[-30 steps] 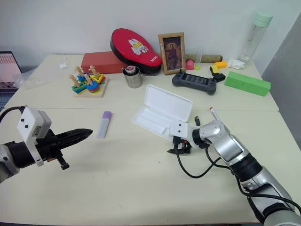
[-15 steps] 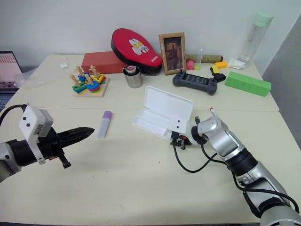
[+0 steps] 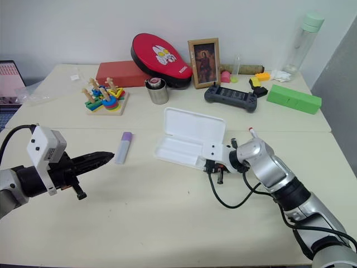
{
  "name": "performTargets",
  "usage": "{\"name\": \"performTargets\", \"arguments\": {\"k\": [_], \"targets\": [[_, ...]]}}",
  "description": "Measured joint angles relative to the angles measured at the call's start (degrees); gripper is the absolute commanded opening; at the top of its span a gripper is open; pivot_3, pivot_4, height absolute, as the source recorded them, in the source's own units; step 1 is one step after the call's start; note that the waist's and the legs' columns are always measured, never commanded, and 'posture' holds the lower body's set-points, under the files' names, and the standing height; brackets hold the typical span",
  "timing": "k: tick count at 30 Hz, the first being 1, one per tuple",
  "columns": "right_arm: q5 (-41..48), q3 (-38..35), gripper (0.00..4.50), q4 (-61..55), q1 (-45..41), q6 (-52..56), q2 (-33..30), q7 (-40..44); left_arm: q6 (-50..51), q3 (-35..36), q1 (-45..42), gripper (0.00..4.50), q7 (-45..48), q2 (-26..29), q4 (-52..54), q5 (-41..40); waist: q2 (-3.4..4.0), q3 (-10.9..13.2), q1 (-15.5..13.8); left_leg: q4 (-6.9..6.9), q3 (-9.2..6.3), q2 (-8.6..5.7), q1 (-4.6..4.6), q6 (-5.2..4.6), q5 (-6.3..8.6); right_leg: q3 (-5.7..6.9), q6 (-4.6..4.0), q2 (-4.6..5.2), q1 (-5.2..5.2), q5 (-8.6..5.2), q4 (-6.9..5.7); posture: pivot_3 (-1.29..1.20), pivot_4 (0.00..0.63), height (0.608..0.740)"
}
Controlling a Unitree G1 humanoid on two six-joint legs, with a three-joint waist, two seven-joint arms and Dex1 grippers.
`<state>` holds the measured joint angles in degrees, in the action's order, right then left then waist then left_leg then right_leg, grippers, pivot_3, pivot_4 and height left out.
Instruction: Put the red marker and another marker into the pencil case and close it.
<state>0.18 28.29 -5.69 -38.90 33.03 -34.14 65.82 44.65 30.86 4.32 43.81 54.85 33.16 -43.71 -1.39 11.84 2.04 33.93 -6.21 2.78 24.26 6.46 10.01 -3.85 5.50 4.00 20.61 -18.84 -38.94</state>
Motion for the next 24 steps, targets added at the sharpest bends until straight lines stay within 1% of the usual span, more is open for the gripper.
{"name": "performTargets", "arguments": {"k": [4, 10, 15, 24], "targets": [[6.74, -2.52, 0.02, -8.1, 2.46, 0.47, -2.22, 4.81, -0.05, -0.74, -0.77, 0.0, 0.12, 0.01, -0.11, 0.16, -0.01, 0.01, -0.04, 0.0, 0.0, 0.0, 0.01, 0.0, 0.0, 0.0, 0.0, 0.0, 0.0, 0.0, 0.0, 0.0, 0.15, 0.74], [12.51, -5.37, 0.02, -13.84, 5.55, 1.37, -5.88, 7.6, -0.17, -1.65, -1.67, 0.0, 0.73, 0.04, -1.34, 1.21, -0.01, 0.01, -0.09, 0.02, 0.0, 0.0, 0.01, 0.0, 0.0, 0.0, 0.0, 0.0, 0.0, 0.0, 0.0, 0.0, 0.15, 0.74], [14.54, -5.74, 0.02, -15.71, 6.86, 1.73, -7.73, 7.96, -0.31, -2.68, -3.1, 0.0, 1.58, 0.27, -2.41, 2.14, -0.01, 0.01, -0.1, 0.02, 0.0, 0.0, 0.01, 0.0, 0.0, 0.0, 0.0, 0.0, 0.01, 0.0, 0.0, 0.0, 0.15, 0.74], [14.4, -4.47, 0.02, -17.88, 8.84, 3.51, -10.25, 7.6, -0.35, -4.15, -5.3, 0.0, 3.17, 1.34, -4.24, 2.87, -0.01, 0.01, -0.1, 0.01, 0.01, 0.0, 0.01, 0.0, 0.0, 0.0, 0.0, 0.0, 0.02, 0.0, 0.01, 0.0, 0.15, 0.74]]}}
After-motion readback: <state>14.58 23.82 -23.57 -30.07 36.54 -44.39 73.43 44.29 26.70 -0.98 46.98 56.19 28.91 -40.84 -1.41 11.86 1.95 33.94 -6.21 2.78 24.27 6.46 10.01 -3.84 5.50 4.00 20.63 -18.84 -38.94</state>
